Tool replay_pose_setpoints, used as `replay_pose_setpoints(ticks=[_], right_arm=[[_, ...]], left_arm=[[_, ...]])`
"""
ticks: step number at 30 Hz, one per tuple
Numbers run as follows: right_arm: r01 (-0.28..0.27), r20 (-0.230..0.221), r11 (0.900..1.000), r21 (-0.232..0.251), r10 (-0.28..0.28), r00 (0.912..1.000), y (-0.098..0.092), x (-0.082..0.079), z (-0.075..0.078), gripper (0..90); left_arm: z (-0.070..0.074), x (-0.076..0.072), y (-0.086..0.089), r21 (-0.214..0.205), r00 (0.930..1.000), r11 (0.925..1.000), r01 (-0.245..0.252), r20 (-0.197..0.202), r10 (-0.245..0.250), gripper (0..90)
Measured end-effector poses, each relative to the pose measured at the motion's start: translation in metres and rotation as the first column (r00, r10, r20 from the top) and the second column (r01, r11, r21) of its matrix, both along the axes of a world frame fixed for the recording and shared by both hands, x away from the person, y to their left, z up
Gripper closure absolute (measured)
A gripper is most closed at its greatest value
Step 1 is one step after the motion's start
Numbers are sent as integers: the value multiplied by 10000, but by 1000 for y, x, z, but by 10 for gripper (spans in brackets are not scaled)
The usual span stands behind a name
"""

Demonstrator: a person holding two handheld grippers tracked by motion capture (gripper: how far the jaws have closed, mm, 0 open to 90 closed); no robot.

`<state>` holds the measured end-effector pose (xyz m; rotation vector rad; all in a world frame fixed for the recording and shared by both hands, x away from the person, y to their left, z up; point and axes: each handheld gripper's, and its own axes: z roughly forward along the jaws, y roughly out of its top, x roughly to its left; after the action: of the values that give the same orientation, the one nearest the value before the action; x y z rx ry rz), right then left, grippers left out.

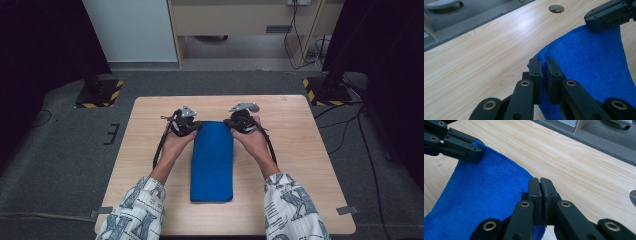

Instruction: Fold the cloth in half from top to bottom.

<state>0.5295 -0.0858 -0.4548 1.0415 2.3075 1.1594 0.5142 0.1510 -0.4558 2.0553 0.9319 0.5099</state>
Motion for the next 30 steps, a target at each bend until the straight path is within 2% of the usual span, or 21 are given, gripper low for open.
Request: replay_pose_setpoints(ticks=[10,19,30], right_arm=[[-51,205,9997,229,47,9998,-7,-5,9,877],[-254,382,9993,277,243,9990,-8,-17,11,877],[-497,447,9984,279,484,9978,-12,-31,8,877]], left_arm=[[6,-3,2,-185,9998,9997,127,159,-124,846],[11,-10,4,-103,9990,9993,357,284,-354,845],[7,-18,4,-185,9981,9983,545,298,-539,843]])
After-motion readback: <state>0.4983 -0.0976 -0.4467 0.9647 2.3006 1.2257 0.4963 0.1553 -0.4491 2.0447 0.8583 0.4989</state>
